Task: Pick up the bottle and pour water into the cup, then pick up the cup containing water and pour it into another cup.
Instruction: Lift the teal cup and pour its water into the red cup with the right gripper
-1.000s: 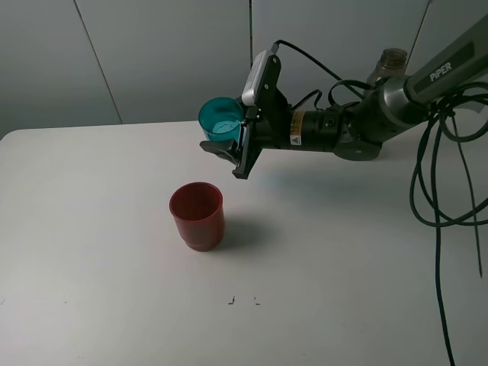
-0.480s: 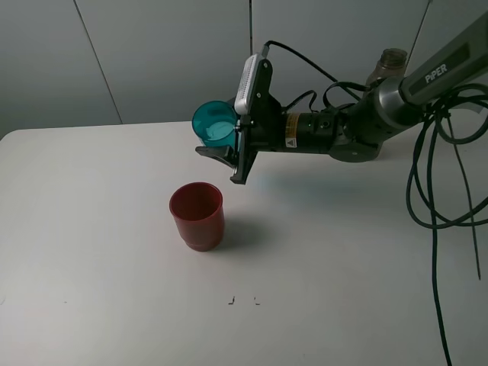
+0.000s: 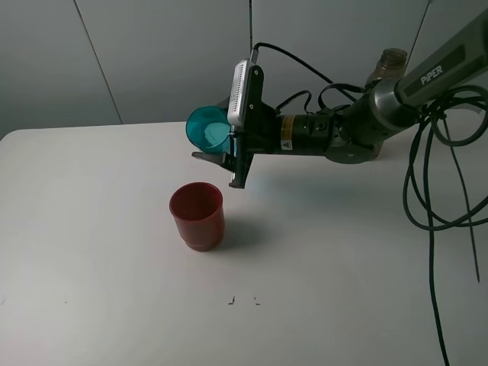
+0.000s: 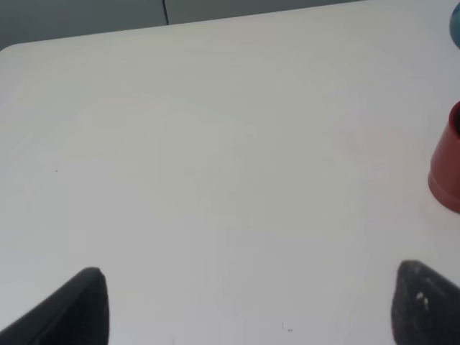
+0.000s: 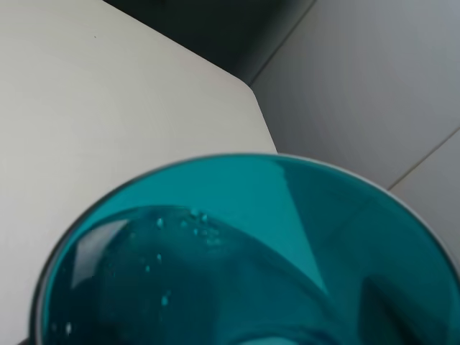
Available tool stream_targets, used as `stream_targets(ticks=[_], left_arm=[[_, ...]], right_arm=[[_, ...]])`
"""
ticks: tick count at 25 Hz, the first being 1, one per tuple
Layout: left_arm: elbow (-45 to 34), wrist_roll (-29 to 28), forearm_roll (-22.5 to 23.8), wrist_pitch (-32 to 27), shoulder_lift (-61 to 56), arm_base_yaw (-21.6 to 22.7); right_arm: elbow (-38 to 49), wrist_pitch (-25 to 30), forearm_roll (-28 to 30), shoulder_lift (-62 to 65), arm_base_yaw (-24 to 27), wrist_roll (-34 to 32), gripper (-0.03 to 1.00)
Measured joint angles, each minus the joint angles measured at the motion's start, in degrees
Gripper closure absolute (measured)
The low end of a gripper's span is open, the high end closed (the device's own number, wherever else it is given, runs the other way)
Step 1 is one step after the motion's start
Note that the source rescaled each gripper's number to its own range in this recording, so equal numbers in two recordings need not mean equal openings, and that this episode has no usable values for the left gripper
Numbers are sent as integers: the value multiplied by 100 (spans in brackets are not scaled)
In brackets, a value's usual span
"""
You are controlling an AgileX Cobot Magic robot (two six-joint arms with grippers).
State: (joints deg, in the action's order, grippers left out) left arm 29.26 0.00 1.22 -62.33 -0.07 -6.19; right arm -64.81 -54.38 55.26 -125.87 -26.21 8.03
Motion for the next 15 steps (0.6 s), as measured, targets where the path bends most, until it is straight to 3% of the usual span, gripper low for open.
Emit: stream_targets(ticks=[10,15], left_arm=[[0,0,0,0,0,0],[0,39,0,0,0,0]], right_arm=[[0,217,-198,0,-113,1815,92],[0,217,-222,0,-113,2383,92]])
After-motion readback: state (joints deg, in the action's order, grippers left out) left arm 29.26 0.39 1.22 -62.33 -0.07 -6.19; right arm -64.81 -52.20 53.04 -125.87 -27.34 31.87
